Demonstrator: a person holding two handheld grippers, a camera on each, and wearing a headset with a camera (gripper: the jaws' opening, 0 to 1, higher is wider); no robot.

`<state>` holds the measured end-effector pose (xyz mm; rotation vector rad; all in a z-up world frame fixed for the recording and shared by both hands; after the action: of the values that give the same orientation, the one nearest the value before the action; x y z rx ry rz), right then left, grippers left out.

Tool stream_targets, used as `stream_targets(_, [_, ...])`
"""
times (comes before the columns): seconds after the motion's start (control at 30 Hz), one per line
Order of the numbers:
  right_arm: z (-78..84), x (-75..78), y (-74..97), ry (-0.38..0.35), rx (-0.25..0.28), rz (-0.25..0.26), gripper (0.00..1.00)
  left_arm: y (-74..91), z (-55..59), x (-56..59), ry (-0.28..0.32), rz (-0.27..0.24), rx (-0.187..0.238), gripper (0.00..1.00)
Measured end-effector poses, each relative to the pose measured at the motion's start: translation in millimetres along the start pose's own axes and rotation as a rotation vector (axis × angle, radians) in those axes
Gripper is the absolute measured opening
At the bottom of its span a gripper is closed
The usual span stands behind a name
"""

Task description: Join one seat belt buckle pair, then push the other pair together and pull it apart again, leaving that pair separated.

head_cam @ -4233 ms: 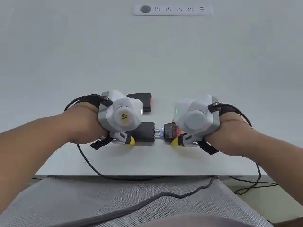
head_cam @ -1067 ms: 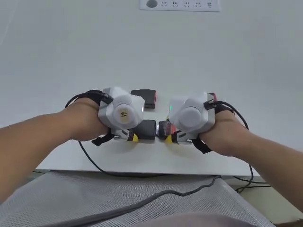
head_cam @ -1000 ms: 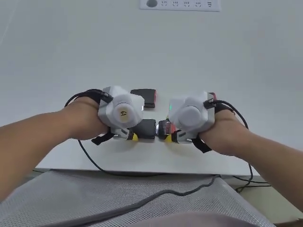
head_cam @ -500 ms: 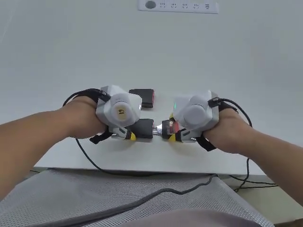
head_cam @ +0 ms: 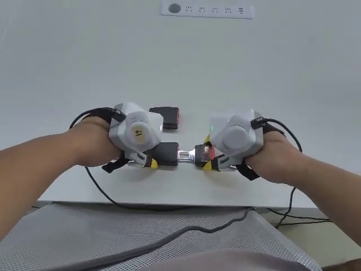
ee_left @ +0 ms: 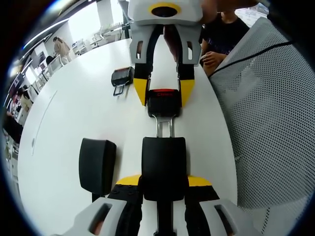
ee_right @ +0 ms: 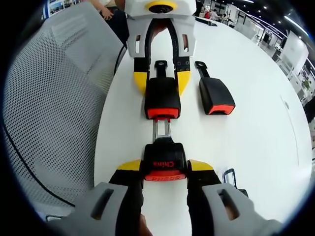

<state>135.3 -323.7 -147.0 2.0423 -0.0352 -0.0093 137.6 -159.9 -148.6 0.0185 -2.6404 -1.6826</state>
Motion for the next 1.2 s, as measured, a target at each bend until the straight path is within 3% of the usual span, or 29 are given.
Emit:
stream_targets(0.27, [21.1,2.5,11.9,-0.021,-0.022,0.017,0.33,-0.1,-0.2,-0.2,0.000,-0.001,-0.001,0.33])
stream_targets(0.77, [79.6,1.2,35.5,-0.064,-0.066,0.021,0.33,-0.2,-0.3,-0.8,0.005,-0.001,-0.003,0.33])
stream_targets(1.2, [82.0,0.5,36.8,-0.053,-0.070,0.008,0.34,0.3,-0.7,-0.4,0.009,0.004,-0.008,0.34])
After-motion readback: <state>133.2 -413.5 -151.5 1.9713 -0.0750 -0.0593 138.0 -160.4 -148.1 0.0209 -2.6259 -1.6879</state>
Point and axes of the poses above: the centre of the closed fingertips' face, and the gripper's own axes: y roughly backward along the fingers, x roughly to its right, z roughly out of its underside, the point moved 7 cm from there along y, roughly backward along the fingers, and after that the axes turned 2 degrees about -x, right-handed, at the moved point
